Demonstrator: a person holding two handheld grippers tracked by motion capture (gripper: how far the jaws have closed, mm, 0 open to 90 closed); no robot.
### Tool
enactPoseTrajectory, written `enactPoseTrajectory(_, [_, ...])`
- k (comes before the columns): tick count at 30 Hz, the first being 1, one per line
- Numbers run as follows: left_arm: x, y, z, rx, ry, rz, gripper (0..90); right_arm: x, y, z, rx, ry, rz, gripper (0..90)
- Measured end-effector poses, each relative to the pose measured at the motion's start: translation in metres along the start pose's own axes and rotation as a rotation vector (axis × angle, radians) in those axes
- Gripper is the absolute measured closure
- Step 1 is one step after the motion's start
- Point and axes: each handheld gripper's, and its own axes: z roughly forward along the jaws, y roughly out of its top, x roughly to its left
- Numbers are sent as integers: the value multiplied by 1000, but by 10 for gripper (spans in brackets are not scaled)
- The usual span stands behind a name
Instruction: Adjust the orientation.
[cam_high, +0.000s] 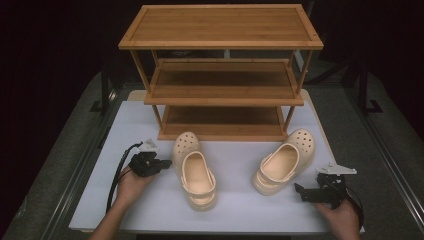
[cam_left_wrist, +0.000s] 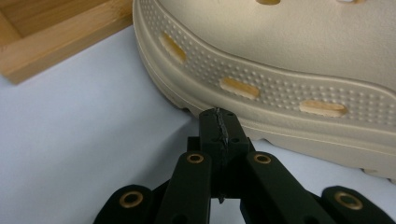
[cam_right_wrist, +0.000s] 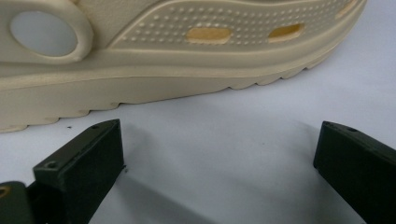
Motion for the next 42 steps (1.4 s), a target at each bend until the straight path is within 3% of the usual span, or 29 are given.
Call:
enactPoseTrajectory(3, [-4,8,5,-3,5,17,900,0,0,0,0,0,0,11])
enactPoseTrajectory(8, [-3,9,13,-23,-22,-10,900,0,0,0,0,0,0,11])
enactPoseTrajectory(15, [-7,22,22,1,-16,27,900,0,0,0,0,0,0,11])
enactPoseTrajectory(22, [-7,23,30,-33,-41,-17,900,0,0,0,0,0,-1,11])
enactPoseTrajectory(26, [-8,23,31,-30,-37,-9,900,0,0,0,0,0,0,11])
enactPoseTrajectory(30, [-8,21,24,-19,-6,18,900,0,0,0,0,1,-1,11])
enactPoseTrajectory(35, [-13,19,3,-1,27,62,741,0,0,0,-1,1,0,11])
enactPoseTrajectory(38, [-17,15,-8,-35,27,43,628,0,0,0,-1,0,0,11])
enactPoseTrajectory(42, [-21,3,-21,-26,36,41,483,0,0,0,0,0,0,11])
